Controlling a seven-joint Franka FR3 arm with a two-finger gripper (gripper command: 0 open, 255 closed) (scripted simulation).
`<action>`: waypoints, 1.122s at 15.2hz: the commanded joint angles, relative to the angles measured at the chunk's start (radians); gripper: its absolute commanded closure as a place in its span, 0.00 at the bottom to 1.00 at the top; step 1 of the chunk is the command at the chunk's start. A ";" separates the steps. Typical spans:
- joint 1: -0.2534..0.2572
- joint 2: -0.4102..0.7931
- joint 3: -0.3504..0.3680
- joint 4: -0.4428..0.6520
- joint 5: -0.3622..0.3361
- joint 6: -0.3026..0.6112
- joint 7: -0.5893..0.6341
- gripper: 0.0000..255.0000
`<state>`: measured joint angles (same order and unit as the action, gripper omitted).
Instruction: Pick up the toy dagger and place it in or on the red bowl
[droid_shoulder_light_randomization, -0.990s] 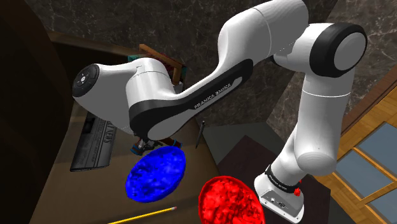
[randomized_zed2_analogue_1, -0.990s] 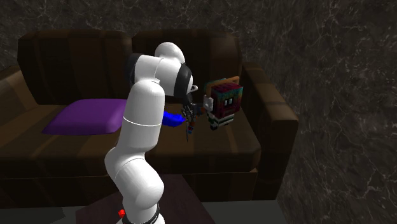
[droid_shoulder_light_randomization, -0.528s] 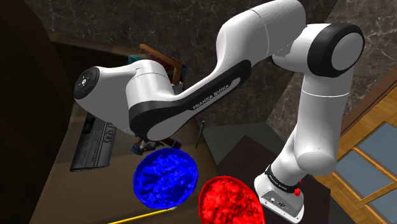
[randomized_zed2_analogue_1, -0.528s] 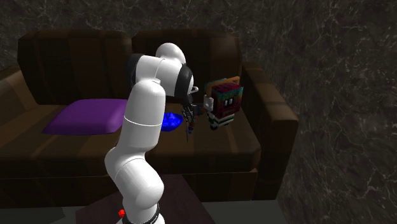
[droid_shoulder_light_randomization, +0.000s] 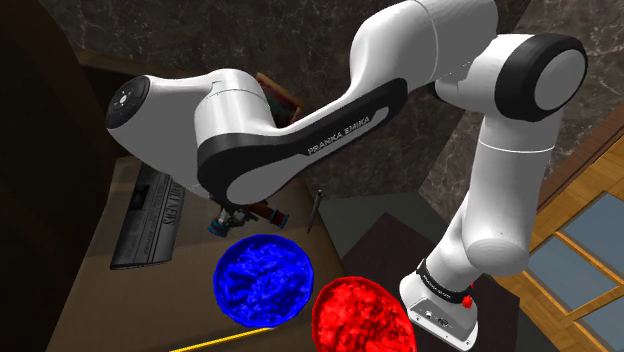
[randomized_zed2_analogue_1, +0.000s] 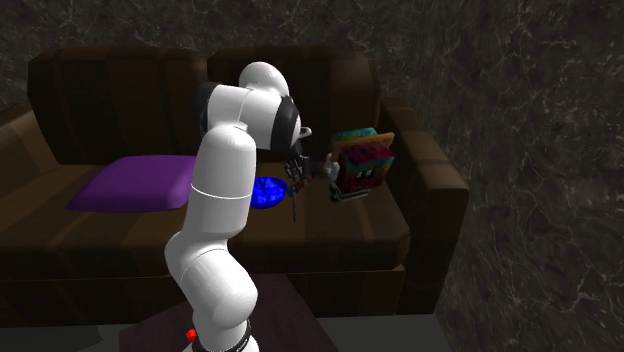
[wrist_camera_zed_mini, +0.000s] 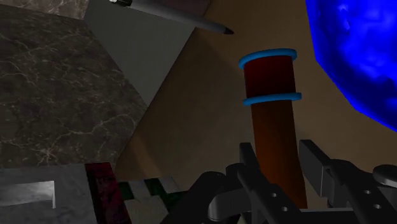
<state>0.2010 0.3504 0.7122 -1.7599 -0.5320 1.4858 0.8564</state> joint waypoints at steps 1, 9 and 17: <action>0.001 -0.009 0.003 0.017 0.006 -0.021 -0.009 1.00; 0.002 -0.042 0.011 0.085 0.023 -0.105 -0.050 1.00; 0.011 -0.060 0.016 0.170 0.028 -0.195 -0.088 1.00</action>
<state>0.2119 0.2957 0.7269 -1.6001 -0.5051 1.3034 0.7753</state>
